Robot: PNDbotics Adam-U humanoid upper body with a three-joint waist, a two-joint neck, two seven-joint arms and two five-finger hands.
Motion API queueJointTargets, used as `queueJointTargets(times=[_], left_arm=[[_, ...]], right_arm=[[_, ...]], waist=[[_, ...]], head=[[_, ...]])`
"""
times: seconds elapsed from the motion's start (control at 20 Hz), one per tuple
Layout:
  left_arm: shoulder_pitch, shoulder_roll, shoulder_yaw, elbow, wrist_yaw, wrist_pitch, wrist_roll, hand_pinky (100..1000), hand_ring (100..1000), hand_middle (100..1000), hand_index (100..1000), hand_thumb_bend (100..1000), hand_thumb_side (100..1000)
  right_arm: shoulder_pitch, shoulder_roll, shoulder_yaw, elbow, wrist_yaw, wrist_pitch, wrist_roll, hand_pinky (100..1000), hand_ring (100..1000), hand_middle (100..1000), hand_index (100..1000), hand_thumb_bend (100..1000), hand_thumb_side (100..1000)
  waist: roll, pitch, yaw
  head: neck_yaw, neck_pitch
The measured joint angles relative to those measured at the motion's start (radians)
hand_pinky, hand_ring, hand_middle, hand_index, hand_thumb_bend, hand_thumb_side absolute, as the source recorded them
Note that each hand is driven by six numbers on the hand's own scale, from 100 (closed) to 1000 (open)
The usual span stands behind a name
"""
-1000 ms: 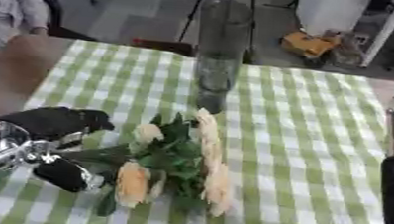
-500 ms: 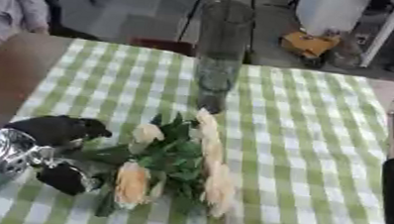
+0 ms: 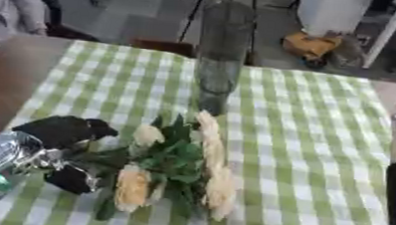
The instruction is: Arrange flowers into the vase.
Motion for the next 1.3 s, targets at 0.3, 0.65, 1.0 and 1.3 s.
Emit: queueJointTargets(times=[0.3, 0.65, 1.0, 1.3], left_arm=[[-0.003, -0.016, -0.002, 0.045, -0.018, -0.020, -0.017, 750, 893, 926, 1000, 262, 407], [-0.008, -0.042, 0.003, 0.092, -0.041, -0.018, 0.053, 719, 868, 888, 972, 161, 380], [-0.008, -0.064, 0.004, 0.149, -0.065, -0.028, 0.082, 728, 870, 890, 972, 223, 370], [-0.010, -0.078, 0.005, 0.170, -0.070, -0.043, 0.082, 686, 813, 824, 904, 219, 319]], right_arm=[[0.000, 0.000, 0.000, 0.000, -0.001, -0.002, -0.003, 659, 748, 745, 800, 100, 1000], [0.000, 0.001, 0.000, 0.000, -0.003, -0.002, -0.003, 659, 749, 745, 800, 100, 1000], [0.000, 0.001, 0.000, 0.000, -0.004, -0.003, -0.003, 660, 749, 744, 800, 100, 1000], [0.000, 0.001, -0.001, 0.000, -0.004, -0.003, -0.003, 663, 750, 744, 799, 100, 1000]], waist=[[0.000, 0.004, -0.002], [-0.005, 0.006, -0.006], [-0.010, 0.011, -0.007], [-0.012, 0.011, -0.008]], head=[[0.002, -0.005], [0.005, -0.009], [0.013, -0.013], [0.016, -0.017]])
